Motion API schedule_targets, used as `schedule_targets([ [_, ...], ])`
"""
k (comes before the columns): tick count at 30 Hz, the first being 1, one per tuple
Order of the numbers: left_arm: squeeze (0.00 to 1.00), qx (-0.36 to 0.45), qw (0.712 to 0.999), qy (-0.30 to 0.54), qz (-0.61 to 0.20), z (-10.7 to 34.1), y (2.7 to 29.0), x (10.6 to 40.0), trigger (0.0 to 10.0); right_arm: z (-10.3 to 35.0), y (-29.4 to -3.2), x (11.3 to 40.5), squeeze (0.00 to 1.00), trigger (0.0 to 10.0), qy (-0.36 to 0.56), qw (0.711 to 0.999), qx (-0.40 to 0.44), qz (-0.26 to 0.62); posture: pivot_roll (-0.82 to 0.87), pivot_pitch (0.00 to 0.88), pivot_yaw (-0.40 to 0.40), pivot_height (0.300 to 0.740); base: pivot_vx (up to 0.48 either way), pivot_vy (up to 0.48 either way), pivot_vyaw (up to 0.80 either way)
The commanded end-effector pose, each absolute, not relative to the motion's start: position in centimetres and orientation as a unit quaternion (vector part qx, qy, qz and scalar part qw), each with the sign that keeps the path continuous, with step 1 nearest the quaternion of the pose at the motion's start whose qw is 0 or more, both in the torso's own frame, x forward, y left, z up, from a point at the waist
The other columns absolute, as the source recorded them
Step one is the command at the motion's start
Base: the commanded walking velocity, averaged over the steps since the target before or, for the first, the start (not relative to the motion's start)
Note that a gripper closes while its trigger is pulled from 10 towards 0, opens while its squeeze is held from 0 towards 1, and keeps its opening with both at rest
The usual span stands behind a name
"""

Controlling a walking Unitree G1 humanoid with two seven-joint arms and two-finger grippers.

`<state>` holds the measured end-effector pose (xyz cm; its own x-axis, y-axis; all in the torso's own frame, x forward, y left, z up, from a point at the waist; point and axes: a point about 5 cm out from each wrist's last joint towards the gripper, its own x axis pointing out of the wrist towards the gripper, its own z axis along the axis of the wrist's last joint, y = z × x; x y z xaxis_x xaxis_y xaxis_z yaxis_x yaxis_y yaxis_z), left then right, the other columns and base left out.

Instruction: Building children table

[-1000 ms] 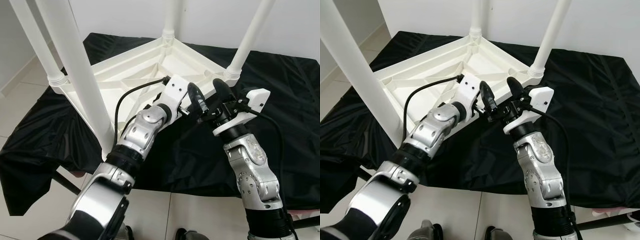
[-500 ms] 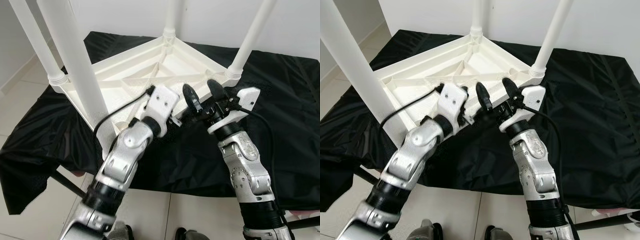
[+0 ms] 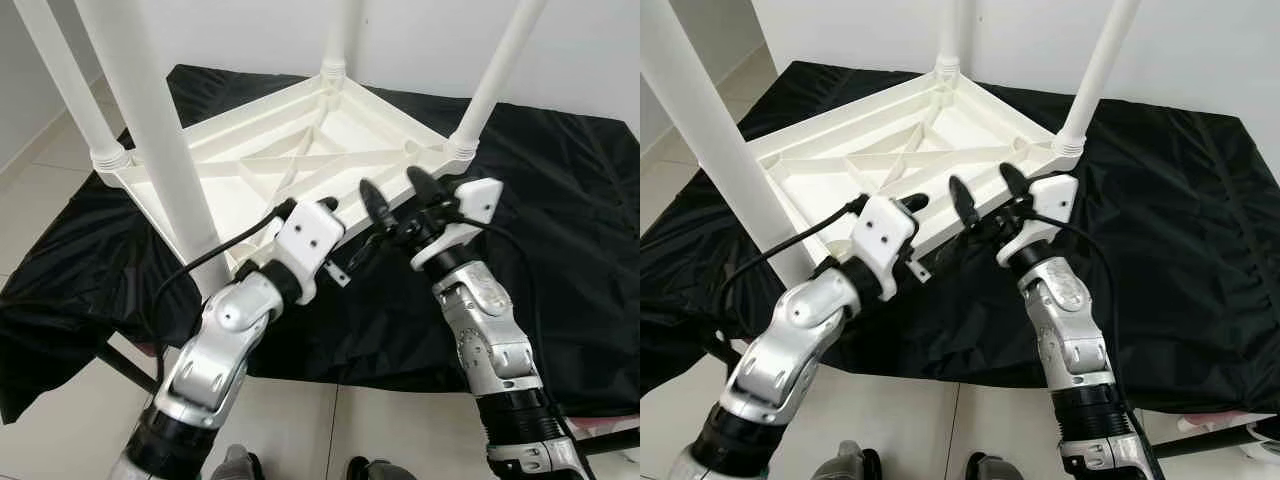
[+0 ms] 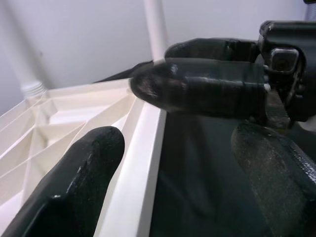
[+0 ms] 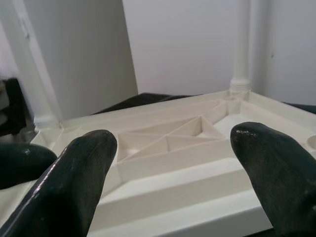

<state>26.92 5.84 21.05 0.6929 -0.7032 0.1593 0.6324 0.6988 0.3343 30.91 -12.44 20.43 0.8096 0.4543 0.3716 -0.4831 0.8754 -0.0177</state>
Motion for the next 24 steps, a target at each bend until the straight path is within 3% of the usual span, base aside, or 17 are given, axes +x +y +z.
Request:
schedule_targets([
  [1,0.00,0.124,0.905,-0.145,-0.381,21.4,5.5,26.1,10.0,19.3,-12.4,30.9,0.00,10.0,-0.159,0.953,0.014,0.258,0.06,0.091,-0.058,0.740,0.000,0.000,0.00],
  [10,0.00,0.127,0.901,-0.110,-0.401,20.6,6.9,24.0,10.0,16.9,-13.2,30.6,0.00,10.0,-0.096,0.965,-0.027,0.244,0.06,0.102,-0.067,0.740,0.000,0.000,0.00],
  [24,0.00,0.091,0.915,-0.074,-0.385,19.6,9.3,21.9,10.0,17.0,-12.1,31.7,0.00,10.0,-0.109,0.960,-0.037,0.256,0.09,0.132,-0.083,0.740,0.000,0.000,0.00],
])
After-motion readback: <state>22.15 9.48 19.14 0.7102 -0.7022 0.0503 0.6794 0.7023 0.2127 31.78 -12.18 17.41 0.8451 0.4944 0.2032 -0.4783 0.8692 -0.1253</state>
